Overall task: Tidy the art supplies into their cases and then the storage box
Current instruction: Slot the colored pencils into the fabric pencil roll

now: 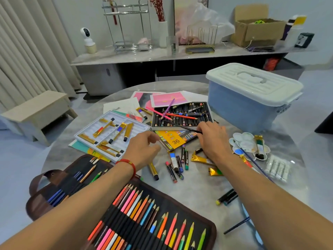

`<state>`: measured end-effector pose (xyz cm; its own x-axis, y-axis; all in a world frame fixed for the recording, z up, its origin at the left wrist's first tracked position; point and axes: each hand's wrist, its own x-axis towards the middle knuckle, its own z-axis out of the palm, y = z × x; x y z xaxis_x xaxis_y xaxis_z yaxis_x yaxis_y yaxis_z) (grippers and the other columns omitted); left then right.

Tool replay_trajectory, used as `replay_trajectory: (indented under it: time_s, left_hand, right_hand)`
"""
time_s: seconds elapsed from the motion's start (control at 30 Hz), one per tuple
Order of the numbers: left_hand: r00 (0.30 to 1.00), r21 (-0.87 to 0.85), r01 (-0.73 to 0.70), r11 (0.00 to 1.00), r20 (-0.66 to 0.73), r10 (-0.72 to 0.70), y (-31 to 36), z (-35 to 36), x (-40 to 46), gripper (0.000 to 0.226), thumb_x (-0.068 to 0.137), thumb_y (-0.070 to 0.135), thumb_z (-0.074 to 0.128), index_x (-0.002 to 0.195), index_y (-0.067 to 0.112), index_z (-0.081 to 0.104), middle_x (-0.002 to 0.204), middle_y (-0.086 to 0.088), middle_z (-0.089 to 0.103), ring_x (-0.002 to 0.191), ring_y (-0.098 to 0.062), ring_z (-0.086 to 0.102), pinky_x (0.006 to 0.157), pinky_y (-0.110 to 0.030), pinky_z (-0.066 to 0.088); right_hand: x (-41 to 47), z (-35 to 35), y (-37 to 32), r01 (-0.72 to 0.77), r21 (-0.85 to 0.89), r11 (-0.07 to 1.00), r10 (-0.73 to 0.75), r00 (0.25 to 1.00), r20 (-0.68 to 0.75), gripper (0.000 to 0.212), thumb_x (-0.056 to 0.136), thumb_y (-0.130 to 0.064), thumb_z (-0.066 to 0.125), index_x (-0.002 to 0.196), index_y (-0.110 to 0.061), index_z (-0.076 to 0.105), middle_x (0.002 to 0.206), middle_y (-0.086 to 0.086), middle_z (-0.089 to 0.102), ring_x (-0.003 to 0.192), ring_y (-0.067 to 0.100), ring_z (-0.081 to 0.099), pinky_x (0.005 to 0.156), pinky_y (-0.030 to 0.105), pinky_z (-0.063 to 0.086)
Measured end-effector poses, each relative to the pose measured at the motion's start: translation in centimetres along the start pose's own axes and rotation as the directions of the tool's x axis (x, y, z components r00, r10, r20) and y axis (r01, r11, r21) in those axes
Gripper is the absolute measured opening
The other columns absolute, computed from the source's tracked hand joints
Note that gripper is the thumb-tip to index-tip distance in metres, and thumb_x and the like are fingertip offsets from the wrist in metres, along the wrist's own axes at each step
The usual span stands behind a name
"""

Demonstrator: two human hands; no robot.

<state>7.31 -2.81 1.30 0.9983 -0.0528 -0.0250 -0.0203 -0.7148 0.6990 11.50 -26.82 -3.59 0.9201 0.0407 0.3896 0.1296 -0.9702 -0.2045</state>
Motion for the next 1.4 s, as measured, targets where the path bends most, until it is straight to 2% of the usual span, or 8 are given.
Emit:
replay_trajectory:
  time_s: [0.17, 0.33, 0.47, 0.53, 0.63, 0.77, 1.2, 1.4]
  left_hand:
    - [0.959, -0.623, 0.281, 0.73, 0.196, -0.203, 2.0, 0.3, 0.1, 0.022, 0.098, 0.02, 0.061, 0.112, 0.004, 0.066, 0.104, -0.013, 0.069, 0.085, -0.024, 0.067, 0.076, -0.034, 0.059]
    - [0.949, -0.728, 0.299, 0.617, 0.159, -0.271, 0.8, -0.5, 1.1, 0.016, 0.102, 0.02, 0.052, 0.103, 0.01, 0.065, 0.1, -0.015, 0.071, 0.082, -0.029, 0.068, 0.077, -0.042, 0.057]
    - [0.915, -0.823, 0.327, 0.465, 0.152, -0.374, -0.4, -2.5, 2.2, 0.011, 0.097, 0.013, 0.053, 0.089, 0.014, 0.059, 0.081, -0.008, 0.066, 0.069, -0.021, 0.059, 0.066, -0.032, 0.049]
    - [0.907, -0.842, 0.338, 0.42, 0.173, -0.383, -0.6, -2.9, 2.4, 0.008, 0.098, 0.016, 0.053, 0.092, 0.015, 0.057, 0.074, -0.005, 0.067, 0.067, -0.02, 0.057, 0.061, -0.029, 0.048]
    - [0.893, -0.858, 0.356, 0.37, 0.196, -0.405, -1.2, -3.2, 2.7, 0.008, 0.099, 0.017, 0.053, 0.095, 0.014, 0.059, 0.066, -0.003, 0.068, 0.066, -0.02, 0.057, 0.058, -0.028, 0.048]
    - [0.894, -0.862, 0.358, 0.359, 0.207, -0.397, -2.1, -3.8, 2.7, 0.009, 0.099, 0.019, 0.054, 0.096, 0.013, 0.06, 0.075, -0.006, 0.07, 0.067, -0.02, 0.059, 0.058, -0.028, 0.049]
    - [0.885, -0.869, 0.341, 0.359, 0.168, -0.435, -3.3, -5.6, 1.2, 0.018, 0.098, 0.017, 0.055, 0.107, 0.006, 0.066, 0.072, -0.007, 0.071, 0.071, -0.025, 0.061, 0.057, -0.031, 0.051]
    - [0.874, -0.86, 0.387, 0.333, 0.228, -0.429, -3.2, -6.4, -0.4, 0.014, 0.101, 0.017, 0.05, 0.106, 0.008, 0.059, 0.073, -0.009, 0.068, 0.064, -0.026, 0.061, 0.061, -0.033, 0.052]
  right_hand:
    - [-1.0, -0.3, -5.3, -0.069, 0.579, 0.812, -0.035, 0.985, 0.167, 0.01, 0.088, -0.014, 0.069, 0.097, -0.019, 0.067, 0.084, -0.007, 0.067, 0.077, 0.011, 0.061, 0.078, 0.037, 0.055]
    - [-1.3, -0.7, -9.4, 0.038, 0.633, 0.773, -0.19, 0.966, 0.173, 0.013, 0.089, -0.027, 0.066, 0.096, -0.019, 0.074, 0.081, -0.006, 0.07, 0.074, 0.01, 0.062, 0.072, 0.026, 0.051]
    - [3.4, 0.4, -10.1, -0.032, 0.416, 0.909, -0.018, 0.993, 0.115, 0.031, 0.093, -0.041, 0.048, 0.086, -0.018, 0.068, 0.088, 0.001, 0.069, 0.086, 0.024, 0.063, 0.078, 0.04, 0.051]
    - [6.4, 1.1, -10.5, -0.073, 0.159, 0.984, 0.057, 0.993, 0.106, 0.037, 0.098, -0.042, 0.042, 0.105, -0.014, 0.066, 0.108, 0.009, 0.066, 0.104, 0.03, 0.059, 0.088, 0.045, 0.046]
    - [9.8, 2.5, -11.7, -0.168, -0.008, 0.986, 0.166, 0.965, 0.201, 0.057, 0.1, -0.047, 0.039, 0.143, -0.009, 0.046, 0.139, 0.014, 0.051, 0.128, 0.032, 0.047, 0.104, 0.053, 0.035]
    - [10.2, 4.4, -12.4, -0.246, -0.202, 0.948, 0.293, 0.923, 0.248, 0.052, 0.101, -0.039, 0.039, 0.141, -0.006, 0.049, 0.141, 0.015, 0.05, 0.133, 0.034, 0.044, 0.112, 0.059, 0.024]
    - [7.4, 3.5, -10.5, 0.067, -0.368, 0.927, 0.006, 0.981, 0.193, 0.023, 0.097, -0.009, 0.049, 0.119, -0.014, 0.054, 0.116, 0.006, 0.061, 0.113, 0.03, 0.057, 0.103, 0.055, 0.037]
    - [5.7, 1.6, -10.2, -0.008, -0.217, 0.976, 0.055, 0.976, 0.212, 0.019, 0.102, -0.008, 0.04, 0.118, -0.01, 0.05, 0.116, 0.011, 0.064, 0.104, 0.034, 0.064, 0.077, 0.044, 0.044]
